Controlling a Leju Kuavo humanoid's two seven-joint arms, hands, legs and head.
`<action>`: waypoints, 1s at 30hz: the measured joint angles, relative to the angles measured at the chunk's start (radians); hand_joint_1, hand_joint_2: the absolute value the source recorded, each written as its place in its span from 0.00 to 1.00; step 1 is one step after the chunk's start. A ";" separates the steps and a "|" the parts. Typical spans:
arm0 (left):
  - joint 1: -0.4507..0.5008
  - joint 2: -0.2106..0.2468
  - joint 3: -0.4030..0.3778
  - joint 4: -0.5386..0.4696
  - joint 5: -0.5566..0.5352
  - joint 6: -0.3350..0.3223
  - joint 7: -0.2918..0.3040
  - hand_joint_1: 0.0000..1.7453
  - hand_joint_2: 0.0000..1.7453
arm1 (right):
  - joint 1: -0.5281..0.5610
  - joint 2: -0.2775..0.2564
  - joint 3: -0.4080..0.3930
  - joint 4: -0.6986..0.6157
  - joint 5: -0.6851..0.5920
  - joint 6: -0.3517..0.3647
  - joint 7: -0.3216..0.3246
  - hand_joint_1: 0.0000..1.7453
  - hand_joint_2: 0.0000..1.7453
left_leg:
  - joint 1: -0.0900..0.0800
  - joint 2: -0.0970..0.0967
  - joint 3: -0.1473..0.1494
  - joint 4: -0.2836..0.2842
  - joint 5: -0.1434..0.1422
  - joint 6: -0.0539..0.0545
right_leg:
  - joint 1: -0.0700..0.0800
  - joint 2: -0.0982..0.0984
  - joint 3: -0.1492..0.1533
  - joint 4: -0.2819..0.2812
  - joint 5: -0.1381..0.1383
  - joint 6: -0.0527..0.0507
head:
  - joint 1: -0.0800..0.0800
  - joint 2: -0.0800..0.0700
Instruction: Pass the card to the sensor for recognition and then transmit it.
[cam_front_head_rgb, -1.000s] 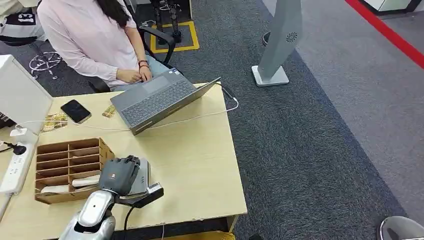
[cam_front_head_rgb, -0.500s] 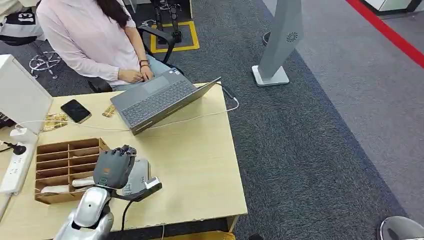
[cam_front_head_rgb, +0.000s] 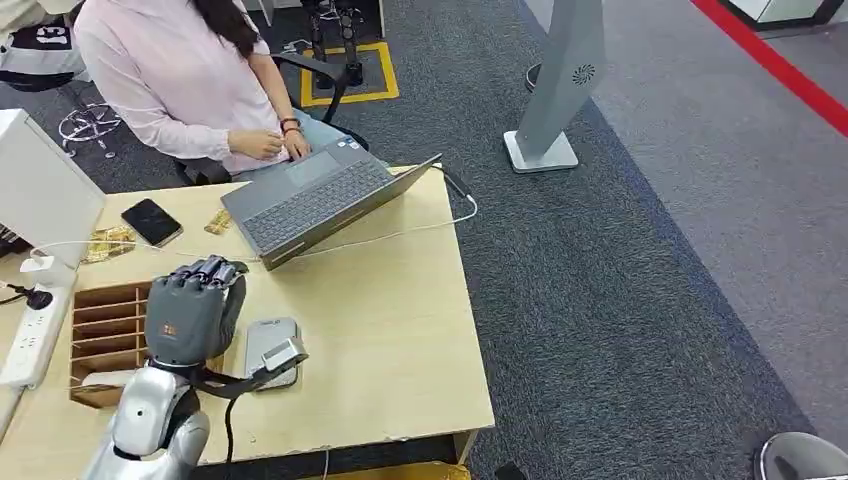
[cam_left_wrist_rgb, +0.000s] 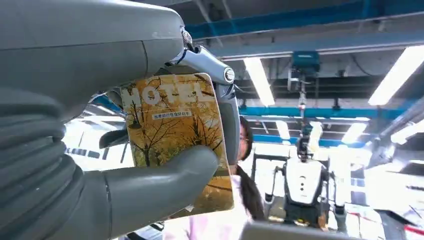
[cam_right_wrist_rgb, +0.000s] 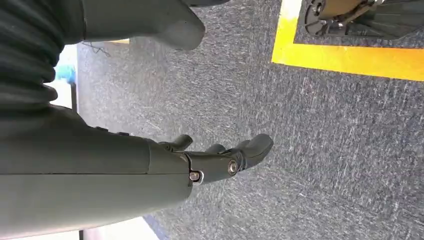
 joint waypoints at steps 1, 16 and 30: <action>-0.007 0.002 0.008 0.000 -0.003 0.004 0.001 1.00 1.00 | -0.001 0.000 0.003 0.000 0.000 0.003 0.004 0.00 1.00 | 0.000 0.000 0.000 0.000 0.000 0.000 | 0.000 0.000 0.000 0.000 0.000 0.000 | 0.000 0.000; -0.205 0.043 0.127 0.161 -0.056 0.056 0.039 1.00 1.00 | -0.027 -0.001 0.045 0.000 0.033 0.019 0.032 0.00 1.00 | 0.001 0.000 -0.001 0.000 0.002 -0.002 | 0.000 0.000 -0.001 0.000 0.001 -0.001 | 0.000 0.000; -0.580 0.067 0.209 0.616 -0.133 0.064 0.067 1.00 1.00 | -0.058 0.001 0.094 0.000 0.050 0.040 0.051 0.00 1.00 | 0.001 0.000 0.000 0.000 0.004 -0.004 | 0.000 0.001 -0.001 0.002 0.003 -0.004 | 0.000 0.000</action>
